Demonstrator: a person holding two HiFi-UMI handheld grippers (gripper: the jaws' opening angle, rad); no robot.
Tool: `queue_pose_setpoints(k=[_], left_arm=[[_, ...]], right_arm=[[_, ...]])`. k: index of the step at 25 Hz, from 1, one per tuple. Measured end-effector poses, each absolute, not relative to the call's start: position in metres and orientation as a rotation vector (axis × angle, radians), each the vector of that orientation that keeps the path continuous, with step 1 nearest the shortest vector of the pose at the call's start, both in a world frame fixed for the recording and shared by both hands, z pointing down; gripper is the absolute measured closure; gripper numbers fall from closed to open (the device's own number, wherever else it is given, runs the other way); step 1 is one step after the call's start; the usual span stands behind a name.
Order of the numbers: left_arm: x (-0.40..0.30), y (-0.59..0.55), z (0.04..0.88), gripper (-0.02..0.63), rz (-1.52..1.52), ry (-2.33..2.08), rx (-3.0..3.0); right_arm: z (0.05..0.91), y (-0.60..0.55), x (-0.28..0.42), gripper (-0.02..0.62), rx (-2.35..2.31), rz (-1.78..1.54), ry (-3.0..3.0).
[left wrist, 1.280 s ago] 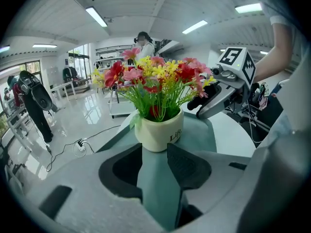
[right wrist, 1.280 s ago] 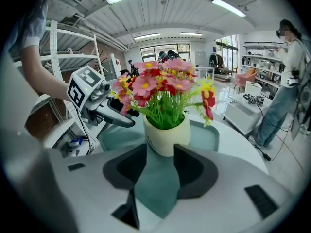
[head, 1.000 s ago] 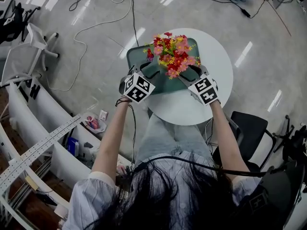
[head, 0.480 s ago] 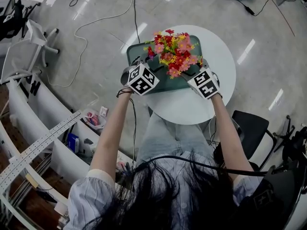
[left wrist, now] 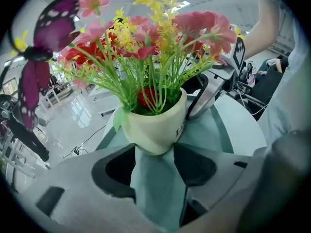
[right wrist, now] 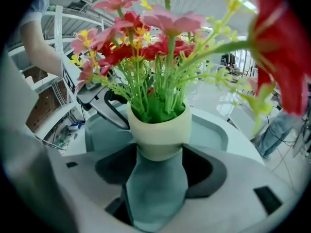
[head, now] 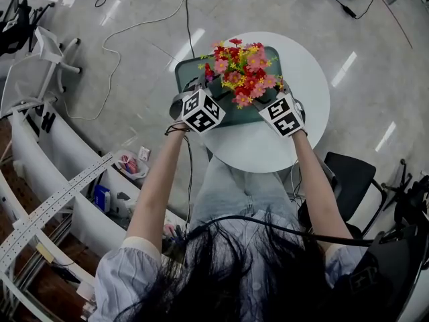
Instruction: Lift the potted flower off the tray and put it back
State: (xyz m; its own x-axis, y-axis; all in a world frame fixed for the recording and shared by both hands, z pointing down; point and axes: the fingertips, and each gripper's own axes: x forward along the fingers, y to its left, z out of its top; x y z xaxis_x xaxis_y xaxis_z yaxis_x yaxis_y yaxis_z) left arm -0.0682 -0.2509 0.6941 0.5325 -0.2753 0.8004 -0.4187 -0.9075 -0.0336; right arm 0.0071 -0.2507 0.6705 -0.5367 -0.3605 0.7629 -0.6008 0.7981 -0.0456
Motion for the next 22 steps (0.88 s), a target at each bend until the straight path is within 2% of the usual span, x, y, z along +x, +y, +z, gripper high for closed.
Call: queue_pose_setpoints(k=[22], left_arm=[[-0.068,-0.228,0.644,0.373,1.314,-0.727,2.683]], right_arm=[[0.623,-0.227,0.007,0.310,0.767,0.310,-2.230]])
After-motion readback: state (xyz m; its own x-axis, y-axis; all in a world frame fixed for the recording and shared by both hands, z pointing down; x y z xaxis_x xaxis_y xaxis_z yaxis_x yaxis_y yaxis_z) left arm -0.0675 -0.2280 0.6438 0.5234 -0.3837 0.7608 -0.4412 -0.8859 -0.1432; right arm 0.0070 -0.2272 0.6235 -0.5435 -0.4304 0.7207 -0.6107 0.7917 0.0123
